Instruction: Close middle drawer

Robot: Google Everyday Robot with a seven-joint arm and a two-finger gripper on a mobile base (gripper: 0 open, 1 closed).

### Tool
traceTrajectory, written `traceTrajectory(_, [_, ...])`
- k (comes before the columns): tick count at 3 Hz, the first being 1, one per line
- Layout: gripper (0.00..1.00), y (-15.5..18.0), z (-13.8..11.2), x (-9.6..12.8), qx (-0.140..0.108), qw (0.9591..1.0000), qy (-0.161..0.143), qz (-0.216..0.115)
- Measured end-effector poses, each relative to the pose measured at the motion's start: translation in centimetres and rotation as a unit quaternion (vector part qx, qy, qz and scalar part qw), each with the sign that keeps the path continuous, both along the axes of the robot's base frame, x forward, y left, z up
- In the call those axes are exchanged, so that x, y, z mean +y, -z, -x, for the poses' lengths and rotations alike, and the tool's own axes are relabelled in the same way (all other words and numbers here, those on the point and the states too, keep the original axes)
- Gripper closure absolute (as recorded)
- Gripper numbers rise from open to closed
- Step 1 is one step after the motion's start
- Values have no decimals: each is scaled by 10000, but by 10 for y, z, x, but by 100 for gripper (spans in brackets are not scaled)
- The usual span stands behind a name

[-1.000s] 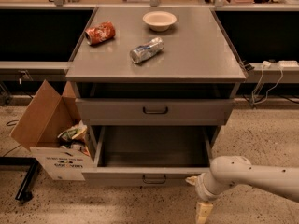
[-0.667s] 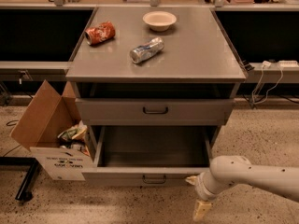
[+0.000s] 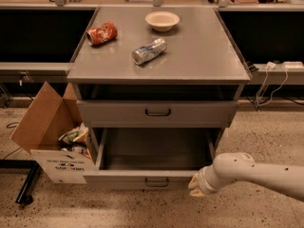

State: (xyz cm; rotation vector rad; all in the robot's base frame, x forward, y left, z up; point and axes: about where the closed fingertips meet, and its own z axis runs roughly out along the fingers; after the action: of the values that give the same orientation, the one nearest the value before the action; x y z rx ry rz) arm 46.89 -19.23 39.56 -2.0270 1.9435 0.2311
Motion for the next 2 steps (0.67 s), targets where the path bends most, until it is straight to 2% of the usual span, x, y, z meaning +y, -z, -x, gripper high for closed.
traceTrajectory(1, [85, -1, -14, 0, -199, 9998, 18, 17])
traceTrajectory(2, [100, -1, -21, 2, -299, 9995, 39, 22])
